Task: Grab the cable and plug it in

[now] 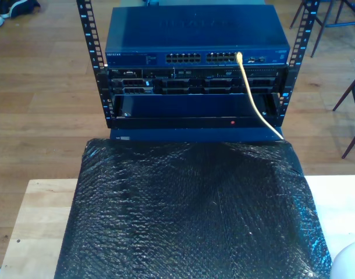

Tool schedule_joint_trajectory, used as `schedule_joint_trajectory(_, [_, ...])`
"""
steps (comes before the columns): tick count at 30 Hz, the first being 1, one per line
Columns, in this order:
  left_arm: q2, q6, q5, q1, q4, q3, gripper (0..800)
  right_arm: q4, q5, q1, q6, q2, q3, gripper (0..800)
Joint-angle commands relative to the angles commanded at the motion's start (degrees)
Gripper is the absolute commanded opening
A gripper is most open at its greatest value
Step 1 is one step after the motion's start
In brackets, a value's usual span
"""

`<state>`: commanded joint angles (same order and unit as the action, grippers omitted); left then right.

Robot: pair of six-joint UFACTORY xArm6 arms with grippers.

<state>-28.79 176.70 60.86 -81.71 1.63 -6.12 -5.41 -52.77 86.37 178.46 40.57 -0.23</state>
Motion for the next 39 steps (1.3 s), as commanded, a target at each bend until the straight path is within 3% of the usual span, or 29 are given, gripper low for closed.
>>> schedule_joint_trajectory(15, [0.0, 0.0, 0.0, 0.0, 0.0, 0.0, 800, 0.2, 5.8, 0.1, 0.0, 0.4, 2.2, 800])
schedule_joint_trajectory(39, [0.0, 0.0, 0.0, 0.0, 0.0, 0.0, 800, 0.2, 5.9, 0.1, 0.0, 0.4, 2.2, 800])
